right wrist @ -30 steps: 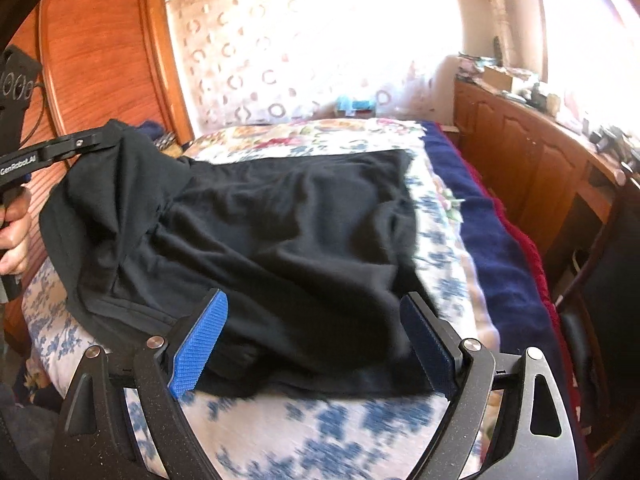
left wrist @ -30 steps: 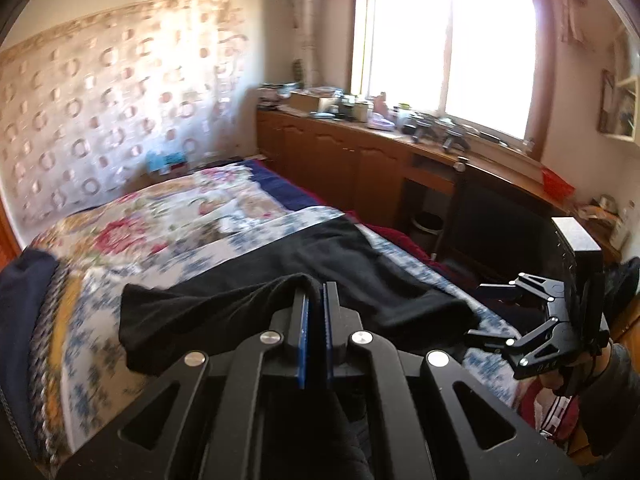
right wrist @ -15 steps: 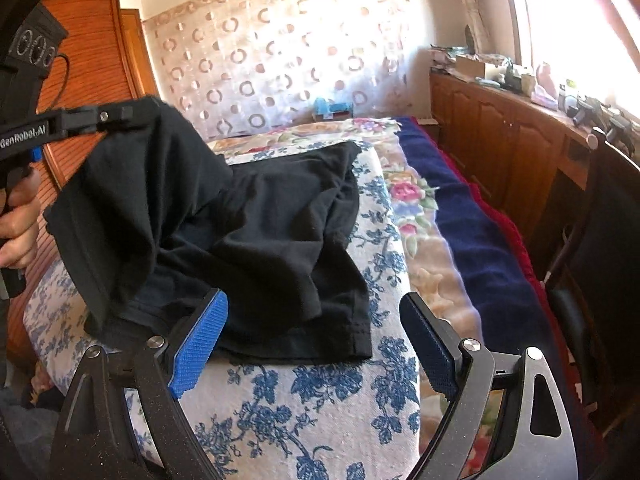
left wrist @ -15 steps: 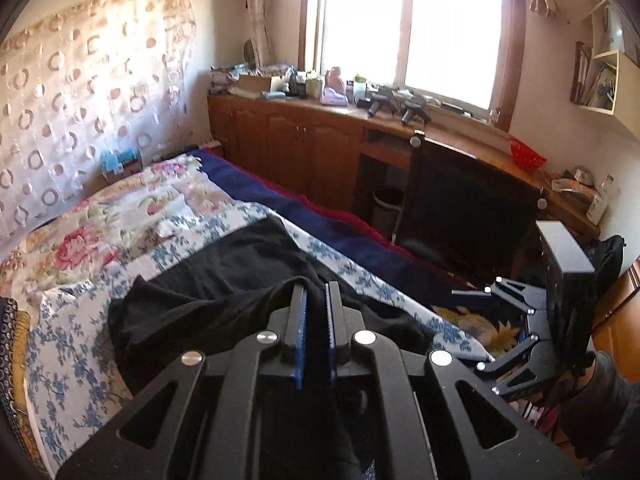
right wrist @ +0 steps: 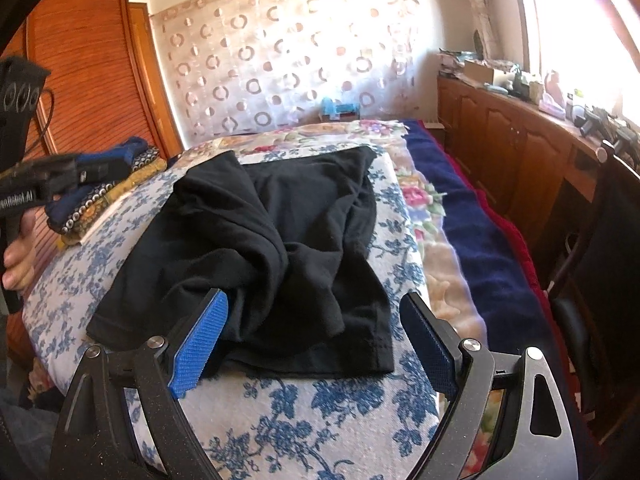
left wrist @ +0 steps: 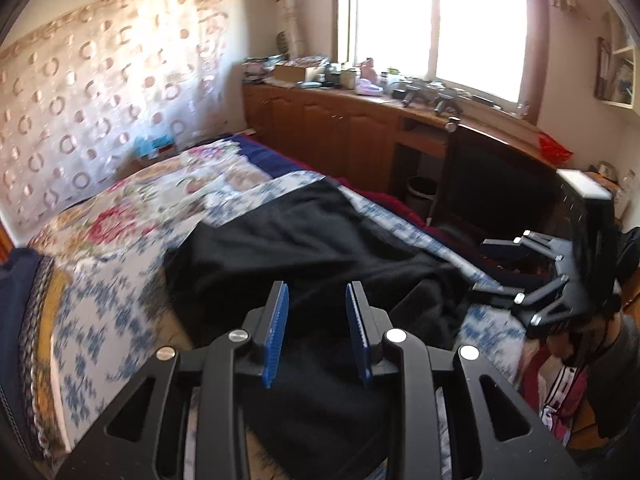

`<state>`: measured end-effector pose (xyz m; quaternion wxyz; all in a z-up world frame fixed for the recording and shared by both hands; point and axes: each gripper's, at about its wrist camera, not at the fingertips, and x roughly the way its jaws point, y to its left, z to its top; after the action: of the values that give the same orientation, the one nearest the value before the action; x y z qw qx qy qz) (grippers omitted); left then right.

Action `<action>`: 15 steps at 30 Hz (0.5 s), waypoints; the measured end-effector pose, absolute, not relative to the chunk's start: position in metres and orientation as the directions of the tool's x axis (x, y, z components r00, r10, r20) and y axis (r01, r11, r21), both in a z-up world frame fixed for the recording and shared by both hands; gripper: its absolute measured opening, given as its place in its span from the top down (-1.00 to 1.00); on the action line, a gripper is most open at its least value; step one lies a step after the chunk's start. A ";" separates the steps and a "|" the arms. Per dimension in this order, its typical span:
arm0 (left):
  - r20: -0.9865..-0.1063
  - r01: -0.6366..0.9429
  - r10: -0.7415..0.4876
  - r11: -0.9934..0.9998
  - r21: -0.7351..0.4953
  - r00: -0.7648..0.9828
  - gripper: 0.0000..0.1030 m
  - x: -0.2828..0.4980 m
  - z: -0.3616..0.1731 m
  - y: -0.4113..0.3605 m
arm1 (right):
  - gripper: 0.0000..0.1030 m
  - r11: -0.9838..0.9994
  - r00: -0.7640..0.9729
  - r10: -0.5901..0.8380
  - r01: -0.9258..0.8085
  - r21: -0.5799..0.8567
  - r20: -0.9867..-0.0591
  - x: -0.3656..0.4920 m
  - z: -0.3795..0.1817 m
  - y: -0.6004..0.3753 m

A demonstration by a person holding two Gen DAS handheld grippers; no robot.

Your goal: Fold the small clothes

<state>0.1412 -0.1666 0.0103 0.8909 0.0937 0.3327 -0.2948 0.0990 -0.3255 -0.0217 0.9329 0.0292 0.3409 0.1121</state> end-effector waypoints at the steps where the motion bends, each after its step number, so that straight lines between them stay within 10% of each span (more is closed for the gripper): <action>1: -0.650 0.576 -0.457 0.817 -0.037 0.607 0.44 0.139 0.006 -0.158 | -0.73 0.972 0.742 0.233 -0.194 0.132 -0.629 0.101 -0.021 -0.323; 15: -0.647 0.384 -0.351 0.918 -0.096 0.677 0.44 0.122 -0.025 -0.063 | -0.73 0.946 0.718 0.290 -0.314 0.078 -0.633 0.133 -0.009 -0.261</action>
<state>0.1223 -0.0631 -0.0250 0.9153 0.0240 0.3484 -0.2007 0.1326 -0.2611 -0.0090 0.9265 -0.0177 0.3385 0.1632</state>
